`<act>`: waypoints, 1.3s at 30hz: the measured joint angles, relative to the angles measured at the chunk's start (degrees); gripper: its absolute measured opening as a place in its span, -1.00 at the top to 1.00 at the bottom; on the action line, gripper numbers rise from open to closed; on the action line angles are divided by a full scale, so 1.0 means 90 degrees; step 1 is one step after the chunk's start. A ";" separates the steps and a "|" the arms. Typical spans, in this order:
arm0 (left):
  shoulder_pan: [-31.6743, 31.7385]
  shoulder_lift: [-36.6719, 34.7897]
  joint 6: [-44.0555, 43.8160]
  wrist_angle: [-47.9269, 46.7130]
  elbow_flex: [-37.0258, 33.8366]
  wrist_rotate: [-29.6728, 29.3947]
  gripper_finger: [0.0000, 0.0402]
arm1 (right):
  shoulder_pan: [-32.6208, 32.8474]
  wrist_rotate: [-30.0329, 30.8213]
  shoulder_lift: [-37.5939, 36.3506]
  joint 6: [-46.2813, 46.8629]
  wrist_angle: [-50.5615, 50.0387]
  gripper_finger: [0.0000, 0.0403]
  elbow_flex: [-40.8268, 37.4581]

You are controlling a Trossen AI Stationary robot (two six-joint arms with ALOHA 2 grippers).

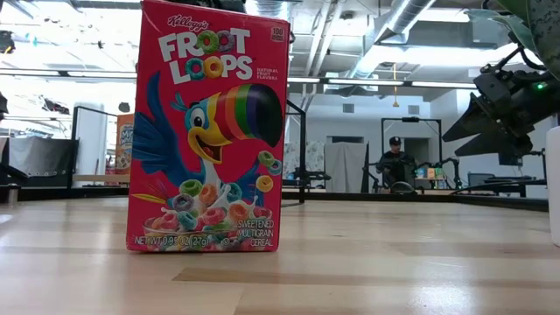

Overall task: Stack cereal on shelf
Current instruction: Put the top yellow cereal box aligned with the other yellow cereal box on the shelf

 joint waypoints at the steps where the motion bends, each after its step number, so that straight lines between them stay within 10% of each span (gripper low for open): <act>1: -0.0033 0.0000 -0.0043 -0.0015 0.0000 -0.0069 -0.17 | 0.0000 0.0000 0.0001 0.0001 0.0000 -0.57 0.0000; 22: -0.0234 -0.0001 -0.1834 -0.0761 0.1185 -0.0366 -0.22 | -0.0002 -0.0002 0.0000 -0.0002 -0.0017 -0.57 0.0002; 29: -0.0246 -0.0005 -0.3644 -0.0593 0.1773 0.1442 -0.20 | -0.0002 -0.0002 0.0000 -0.0002 -0.0029 -0.57 0.0002; 39: -0.0249 0.0000 -0.3888 -0.0315 0.1465 0.1574 0.68 | -0.0002 -0.0002 0.0000 -0.0023 -0.0076 -0.57 0.0007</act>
